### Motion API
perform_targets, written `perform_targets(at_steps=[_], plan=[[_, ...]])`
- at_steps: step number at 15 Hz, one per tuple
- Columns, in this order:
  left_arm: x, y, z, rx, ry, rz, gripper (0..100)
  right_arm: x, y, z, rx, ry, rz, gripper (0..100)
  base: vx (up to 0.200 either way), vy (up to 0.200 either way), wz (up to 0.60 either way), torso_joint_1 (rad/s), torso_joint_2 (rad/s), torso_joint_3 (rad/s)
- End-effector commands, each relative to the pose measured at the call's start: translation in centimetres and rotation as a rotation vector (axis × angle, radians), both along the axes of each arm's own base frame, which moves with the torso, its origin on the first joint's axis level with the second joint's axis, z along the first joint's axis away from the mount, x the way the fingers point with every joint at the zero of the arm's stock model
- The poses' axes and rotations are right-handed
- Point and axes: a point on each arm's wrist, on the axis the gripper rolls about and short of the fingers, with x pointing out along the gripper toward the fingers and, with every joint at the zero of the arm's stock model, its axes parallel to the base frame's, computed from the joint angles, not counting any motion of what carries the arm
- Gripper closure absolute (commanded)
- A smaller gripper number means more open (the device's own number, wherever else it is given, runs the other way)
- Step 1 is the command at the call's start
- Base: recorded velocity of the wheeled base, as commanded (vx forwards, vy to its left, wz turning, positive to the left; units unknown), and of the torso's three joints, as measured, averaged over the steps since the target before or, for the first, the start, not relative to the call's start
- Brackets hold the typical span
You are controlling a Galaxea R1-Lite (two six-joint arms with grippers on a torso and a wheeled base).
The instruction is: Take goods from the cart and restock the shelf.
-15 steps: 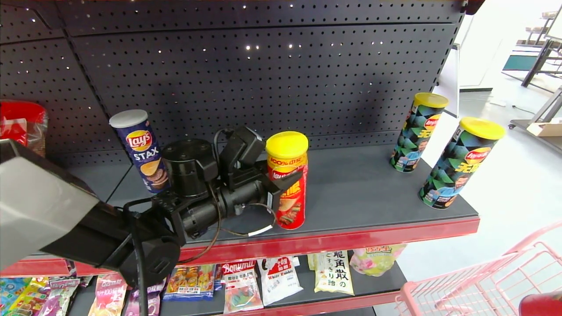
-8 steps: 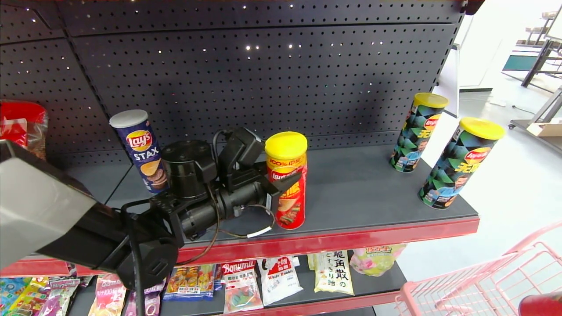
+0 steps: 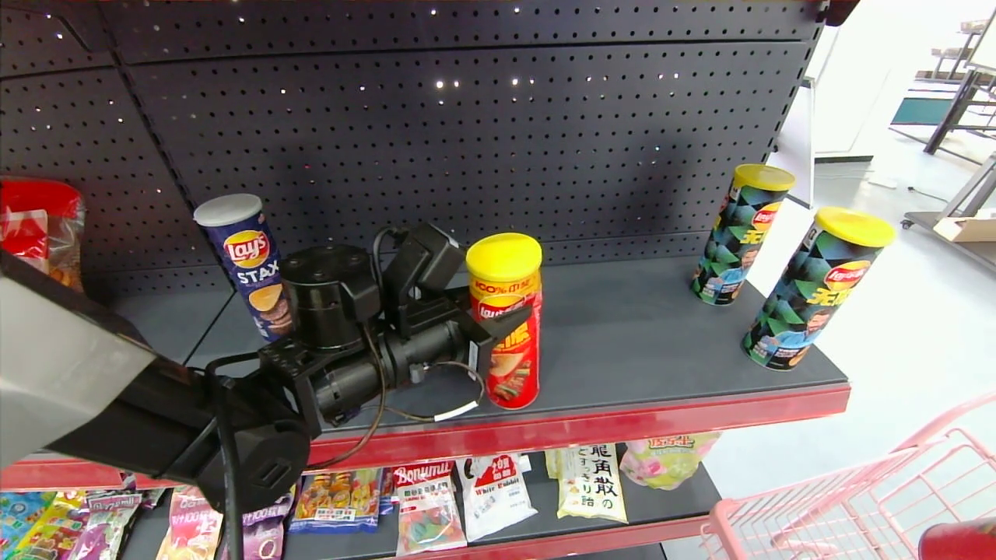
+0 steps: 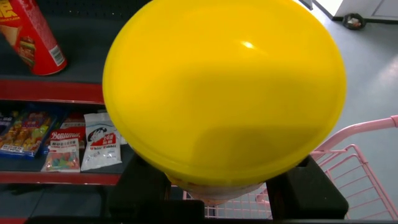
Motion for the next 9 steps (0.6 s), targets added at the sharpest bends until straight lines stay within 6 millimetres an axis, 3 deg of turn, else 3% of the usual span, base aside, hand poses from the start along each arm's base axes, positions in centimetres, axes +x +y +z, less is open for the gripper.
perform_targets(at_steps=[1, 9], plan=[[-0.19, 0.07, 0.41, -0.010, -0.013, -0.002, 100, 0.02, 0.01, 0.02, -0.001, 0.001, 0.001, 100, 0.000, 0.000, 0.00, 0.000, 0.00, 0.000], [-0.68, 0.10, -0.26, 0.005, 0.006, -0.008, 100, -0.01, 0.02, 0.01, 0.000, 0.000, -0.006, 100, 0.000, 0.000, 0.00, 0.000, 0.00, 0.000]])
